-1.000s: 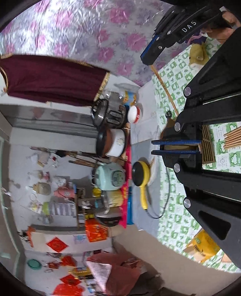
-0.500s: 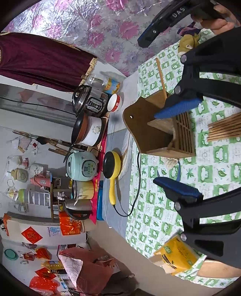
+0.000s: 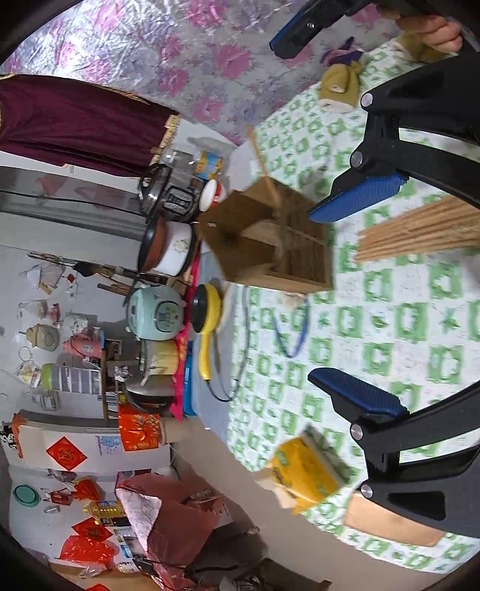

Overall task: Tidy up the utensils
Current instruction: 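Carry both chopsticks into the wooden holder and open both tools, then move both open tools back to the remaining chopsticks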

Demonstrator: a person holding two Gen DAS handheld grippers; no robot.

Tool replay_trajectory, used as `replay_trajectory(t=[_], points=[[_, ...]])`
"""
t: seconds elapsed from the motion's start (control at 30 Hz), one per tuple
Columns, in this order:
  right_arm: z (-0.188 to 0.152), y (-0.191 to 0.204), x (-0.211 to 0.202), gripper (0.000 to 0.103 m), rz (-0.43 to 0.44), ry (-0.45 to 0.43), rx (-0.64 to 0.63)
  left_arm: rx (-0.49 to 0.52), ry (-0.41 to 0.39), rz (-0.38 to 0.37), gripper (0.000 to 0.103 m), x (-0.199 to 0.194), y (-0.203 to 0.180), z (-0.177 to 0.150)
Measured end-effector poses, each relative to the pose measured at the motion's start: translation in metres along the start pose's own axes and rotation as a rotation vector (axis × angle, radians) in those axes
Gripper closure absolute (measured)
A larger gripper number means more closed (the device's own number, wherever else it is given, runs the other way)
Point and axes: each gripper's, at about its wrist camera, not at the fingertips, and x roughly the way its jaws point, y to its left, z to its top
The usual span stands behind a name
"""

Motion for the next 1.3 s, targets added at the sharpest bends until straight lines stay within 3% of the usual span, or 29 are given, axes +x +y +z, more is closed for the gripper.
replay_trajectory(t=[0.33, 0.57, 0.73, 0.9, 1.3], points=[[-0.071, -0.001, -0.020, 0.035, -0.012, 0.064, -0.021, 0.139, 0.102, 0.037, 0.013, -0.001, -0.004, -0.092], [-0.124, -0.005, 0.001, 0.030, -0.022, 0.179, -0.036, 0.219, 0.200, -0.033, 0.012, 0.014, -0.008, -0.139], [-0.143, -0.018, 0.013, 0.026, -0.030, 0.214, -0.006, 0.262, 0.268, -0.096, 0.012, 0.025, -0.014, -0.158], [-0.145, -0.031, 0.019, 0.023, 0.022, 0.242, 0.074, 0.310, 0.296, -0.124, 0.010, 0.029, -0.022, -0.165], [-0.150, -0.048, 0.031, 0.020, 0.068, 0.305, 0.182, 0.377, 0.376, -0.072, 0.007, 0.051, -0.034, -0.170]])
